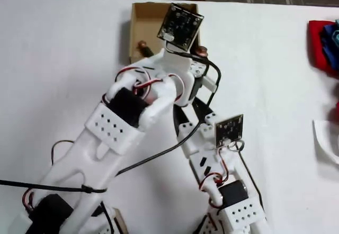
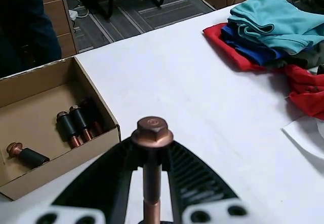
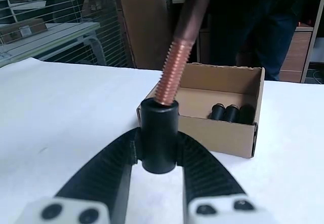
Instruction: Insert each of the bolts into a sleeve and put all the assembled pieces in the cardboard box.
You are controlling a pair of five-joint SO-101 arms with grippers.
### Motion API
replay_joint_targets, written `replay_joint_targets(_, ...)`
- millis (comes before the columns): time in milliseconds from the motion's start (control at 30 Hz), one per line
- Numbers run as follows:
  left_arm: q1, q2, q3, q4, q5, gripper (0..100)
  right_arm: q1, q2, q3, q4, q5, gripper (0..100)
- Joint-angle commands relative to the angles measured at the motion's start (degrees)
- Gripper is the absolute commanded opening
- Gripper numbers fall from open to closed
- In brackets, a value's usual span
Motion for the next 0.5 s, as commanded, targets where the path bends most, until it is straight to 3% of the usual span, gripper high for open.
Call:
replay_joint_targets(0, 0.44, -0.35, -1.10, -0.18, 0.35, 3, 0.22, -1.54, 0.62, 0.13, -0.26, 2.1)
replay_joint_targets(300, 0.09, -0.44, 4.35, -0.53, 0.09, 3, 0.48, -1.80, 0.62, 0.13, -0.44, 2.1)
replay_joint_targets(467, 0.09, -0.97, 4.97, 0.00, 0.09, 3, 4.26, -1.98, 0.62, -0.22, -0.53, 2.1)
